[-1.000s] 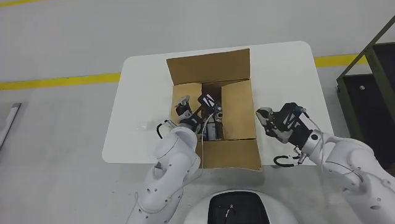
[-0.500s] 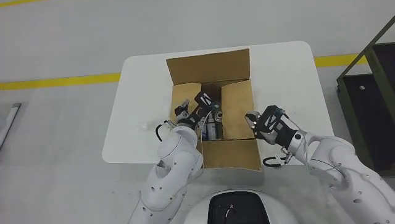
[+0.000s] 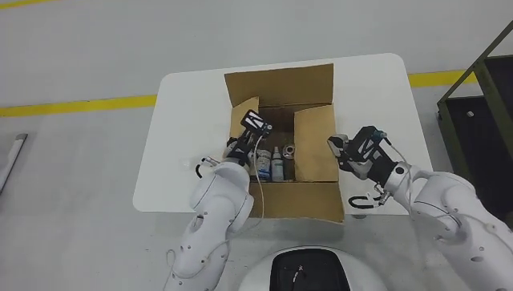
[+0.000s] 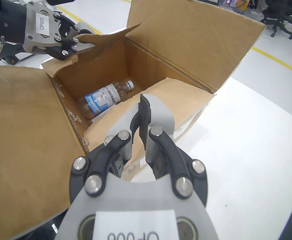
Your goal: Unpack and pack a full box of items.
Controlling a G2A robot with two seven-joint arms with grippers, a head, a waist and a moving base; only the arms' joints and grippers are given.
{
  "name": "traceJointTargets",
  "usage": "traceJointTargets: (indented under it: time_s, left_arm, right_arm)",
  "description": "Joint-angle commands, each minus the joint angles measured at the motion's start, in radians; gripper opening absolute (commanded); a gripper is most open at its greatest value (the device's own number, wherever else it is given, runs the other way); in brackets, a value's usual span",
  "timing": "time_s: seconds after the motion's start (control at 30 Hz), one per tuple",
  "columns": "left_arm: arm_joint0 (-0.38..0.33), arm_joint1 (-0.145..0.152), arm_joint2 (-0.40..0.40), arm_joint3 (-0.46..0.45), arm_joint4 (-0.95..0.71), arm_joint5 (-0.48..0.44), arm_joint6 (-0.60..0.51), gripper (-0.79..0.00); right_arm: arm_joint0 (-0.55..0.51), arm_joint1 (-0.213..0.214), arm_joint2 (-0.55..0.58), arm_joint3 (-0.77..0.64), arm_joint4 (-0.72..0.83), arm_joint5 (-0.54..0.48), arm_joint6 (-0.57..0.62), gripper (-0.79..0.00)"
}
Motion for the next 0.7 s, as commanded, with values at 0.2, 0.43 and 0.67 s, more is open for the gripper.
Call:
traceJointTargets:
  time_s: [0.2, 0.43, 0.67]
  left_arm:
    - [0.017, -0.009, -0.07, -0.043, -0.239, 0.093, -0.032, -0.785]
    - [0.022, -0.005, -0.089, -0.061, -0.244, 0.08, -0.021, 0.0]
    - [0.009, 0.005, -0.074, -0.081, -0.108, 0.01, -0.027, 0.0]
  right_arm:
    - [-0.006, 0.006, 0.057, -0.012, 0.045, -0.027, 0.032, -0.785]
    - [0.0, 0.004, 0.031, 0.026, 0.037, -0.027, 0.06, -0.785]
    - [0.012, 0.001, 0.008, 0.065, 0.024, -0.017, 0.064, -0.785]
